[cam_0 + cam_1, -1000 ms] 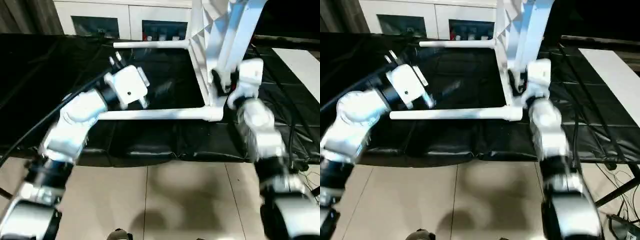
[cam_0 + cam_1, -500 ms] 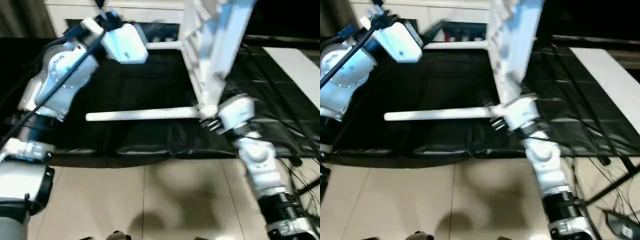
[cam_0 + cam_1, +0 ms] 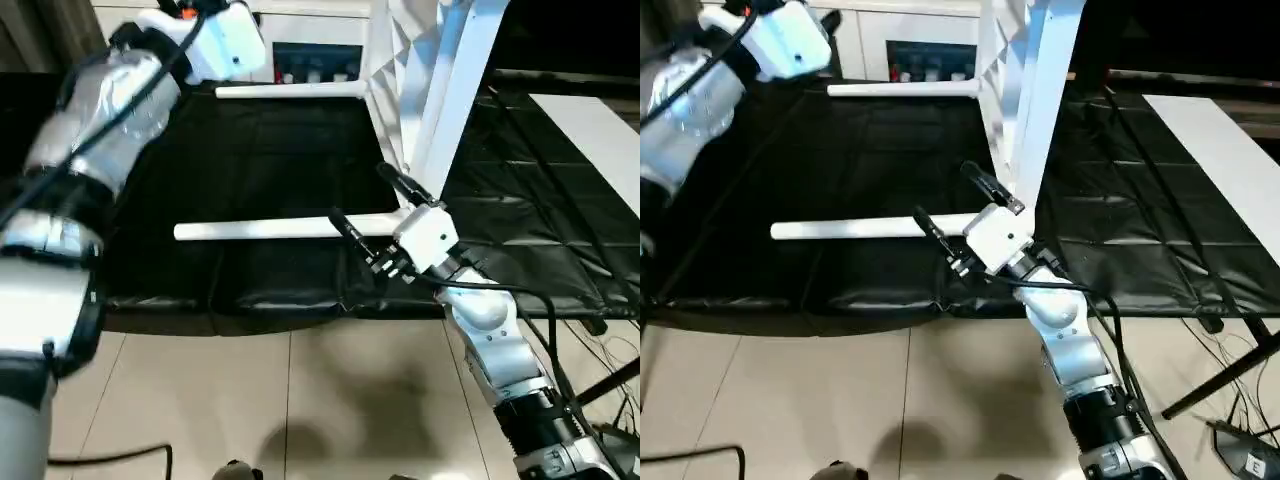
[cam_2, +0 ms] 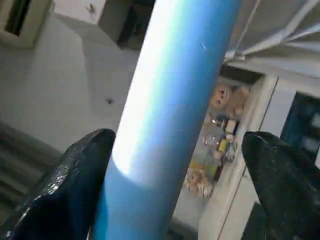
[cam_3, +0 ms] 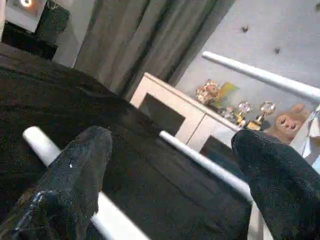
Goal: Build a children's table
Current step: Flip table
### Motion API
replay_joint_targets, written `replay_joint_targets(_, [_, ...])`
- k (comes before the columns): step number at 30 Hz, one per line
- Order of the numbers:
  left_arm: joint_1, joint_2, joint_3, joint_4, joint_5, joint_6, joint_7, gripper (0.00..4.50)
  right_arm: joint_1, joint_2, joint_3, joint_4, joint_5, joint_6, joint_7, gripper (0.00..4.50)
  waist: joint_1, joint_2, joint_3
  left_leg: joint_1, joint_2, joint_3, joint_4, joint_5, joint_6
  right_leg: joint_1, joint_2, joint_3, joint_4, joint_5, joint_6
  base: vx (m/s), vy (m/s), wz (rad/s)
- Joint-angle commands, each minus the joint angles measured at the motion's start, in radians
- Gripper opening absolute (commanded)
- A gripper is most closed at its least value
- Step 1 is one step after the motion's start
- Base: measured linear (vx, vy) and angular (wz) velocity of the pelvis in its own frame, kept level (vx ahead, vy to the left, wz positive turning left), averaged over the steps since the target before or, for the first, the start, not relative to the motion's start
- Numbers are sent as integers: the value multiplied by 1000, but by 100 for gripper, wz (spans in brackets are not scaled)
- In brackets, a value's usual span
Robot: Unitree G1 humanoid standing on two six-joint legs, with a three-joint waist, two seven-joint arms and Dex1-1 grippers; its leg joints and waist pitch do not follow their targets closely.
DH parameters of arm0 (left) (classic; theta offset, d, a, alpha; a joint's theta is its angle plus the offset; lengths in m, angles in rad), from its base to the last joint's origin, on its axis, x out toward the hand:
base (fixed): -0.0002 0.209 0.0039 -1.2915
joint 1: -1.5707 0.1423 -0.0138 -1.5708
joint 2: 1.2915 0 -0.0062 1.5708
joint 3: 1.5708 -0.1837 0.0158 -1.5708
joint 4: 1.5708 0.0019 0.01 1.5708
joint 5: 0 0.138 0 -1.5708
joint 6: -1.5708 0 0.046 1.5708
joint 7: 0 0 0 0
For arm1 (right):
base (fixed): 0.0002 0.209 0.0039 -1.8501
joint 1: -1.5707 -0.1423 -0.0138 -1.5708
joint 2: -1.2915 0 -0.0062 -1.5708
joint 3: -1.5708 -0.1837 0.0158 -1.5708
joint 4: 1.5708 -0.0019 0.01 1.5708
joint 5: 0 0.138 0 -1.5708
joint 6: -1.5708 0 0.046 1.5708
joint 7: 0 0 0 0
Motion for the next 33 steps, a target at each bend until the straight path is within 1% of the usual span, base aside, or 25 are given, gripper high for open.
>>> replay_joint_targets(1, [-10,1,-3,48,2,10,-1,450,-5,5,-3,-29,19,21,13,419,1,12,-76,35,-9,5,-77,-358,-6,38,5,0,-69,-158,-203,0,0,0])
replay_joint_targets(4, [-27,-6,-5,79,-4,0,21,450,11,8,-1,-34,24,41,26,419,0,14,-76,35,-7,3,-78,-377,-10,37,4,-1,-70,-170,-202,0,0,0])
replay_joint_targets(5, [-32,-8,-6,87,-3,-2,31,432,24,9,3,-41,47,55,46,422,0,13,-76,35,-7,3,-78,-379,-8,38,4,-1,-71,-168,-203,0,0,0])
replay_joint_targets(6, [-40,-11,-9,103,-6,-7,32,421,33,11,6,-48,63,67,59,423,1,15,-76,35,-7,2,-78,-381,-7,37,4,-1,-70,-165,-204,0,0,0])
replay_joint_targets(7, [-46,-13,-11,115,-7,-10,27,421,39,12,7,-55,72,70,65,423,1,14,-76,34,-7,2,-79,-382,-5,37,4,-1,-71,-163,-203,0,0,0])
replay_joint_targets(9, [-56,-16,-15,131,-3,-11,32,404,46,15,6,-64,85,65,69,423,2,16,-76,34,-7,1,-79,-382,-8,38,3,-1,-71,-158,-204,0,0,0])
replay_joint_targets(10, [-64,-19,-15,140,-3,-14,31,387,50,21,2,-71,109,62,76,423,1,17,-76,35,-7,1,-79,-390,-8,36,3,-1,-72,-163,-204,0,0,0])
replay_joint_targets(11, [-72,-21,-17,148,-1,-14,37,387,54,21,4,-78,123,62,92,423,1,16,-75,34,-7,1,-80,-395,-7,37,3,-1,-72,-169,-204,0,0,0])
replay_joint_targets(12, [-74,-21,-17,151,-2,-15,37,377,55,21,4,-81,125,62,95,423,1,16,-75,34,-7,0,-80,-400,-6,37,3,-2,-73,-173,-203,0,0,0])
replay_joint_targets(13, [-81,-22,-19,159,0,-16,43,377,57,22,5,-84,128,62,102,423,2,17,-75,35,-6,-1,-81,-400,-8,35,3,-2,-73,-176,-202,0,0,0])
replay_joint_targets(14, [-87,-22,-23,166,5,-14,53,350,59,24,3,-87,129,61,104,423,3,17,-74,37,-5,0,-81,-408,-10,33,2,-1,-75,-183,-202,0,0,0])
replay_joint_targets(15, [-90,-22,-22,170,3,-16,51,350,59,24,2,-87,129,61,105,423,3,17,-74,37,-5,0,-81,-410,-11,33,3,-1,-74,-186,-202,0,0,0])
replay_joint_targets(20, [-103,-24,-26,198,-1,-19,41,306,59,25,-5,-85,128,69,111,423,4,16,-73,34,-6,-1,-82,-414,-13,34,1,-1,-76,-202,-196,0,0,0])
replay_joint_targets(22, [-104,-26,-25,201,-5,-19,35,296,59,25,-4,-84,126,69,111,423,4,16,-73,35,-6,-1,-82,-417,-14,32,2,-1,-77,-205,-195,0,0,0])
replay_joint_targets(24, [-94,-38,-8,203,-39,-15,-10,272,57,27,-5,-80,125,70,109,423,5,16,-72,36,-6,-1,-83,-426,-16,31,1,-1,-78,-220,-197,0,0,0])
replay_joint_targets(25, [-91,-41,-2,202,-49,-14,-19,272,57,28,-6,-79,124,71,110,423,6,13,-72,36,-6,-1,-83,-427,-16,31,0,-1,-78,-224,-199,0,0,0])
replay_joint_targets(26, [-87,-45,6,200,-62,-9,-30,262,58,29,-7,-77,124,70,110,423,6,14,-72,36,-5,-1,-83,-427,-16,31,0,-1,-77,-221,-200,0,0,0])
replay_joint_targets(27, [-79,-53,28,196,-93,-4,-52,256,61,32,-8,-75,124,72,111,423,7,13,-72,35,-5,-1,-84,-427,-15,31,0,-1,-77,-221,-203,0,0,0])
replay_joint_targets(28, [-79,-53,28,196,-94,-4,-52,252,61,32,-8,-75,124,72,111,423,7,11,-72,35,-5,0,-84,-428,-14,31,0,-1,-78,-227,-200,0,0,0])
replay_joint_targets(29, [-71,-63,56,191,-136,3,-82,245,65,33,-9,-72,126,73,112,423,8,11,-71,37,-5,0,-84,-428,-12,30,-1,0,-80,-233,-201,0,0,0])
replay_joint_targets(31, [-64,-73,81,186,-173,14,-107,240,69,34,-9,-70,127,74,113,423,12,13,-72,35,-5,-1,-85,-423,-13,31,-2,0,-79,-234,-198,0,0,0])
replay_joint_targets(32, [-60,-79,96,182,-195,23,-121,237,72,35,-10,-70,128,76,113,423,13,11,-71,36,-4,0,-85,-420,-14,30,-3,0,-80,-232,-200,0,0,0])
replay_joint_targets(33, [-43,-104,164,161,-290,61,-155,236,83,37,-9,-70,133,85,116,423,20,14,-72,37,-4,1,-84,-413,-11,31,-3,1,-77,-218,-203,0,0,0])
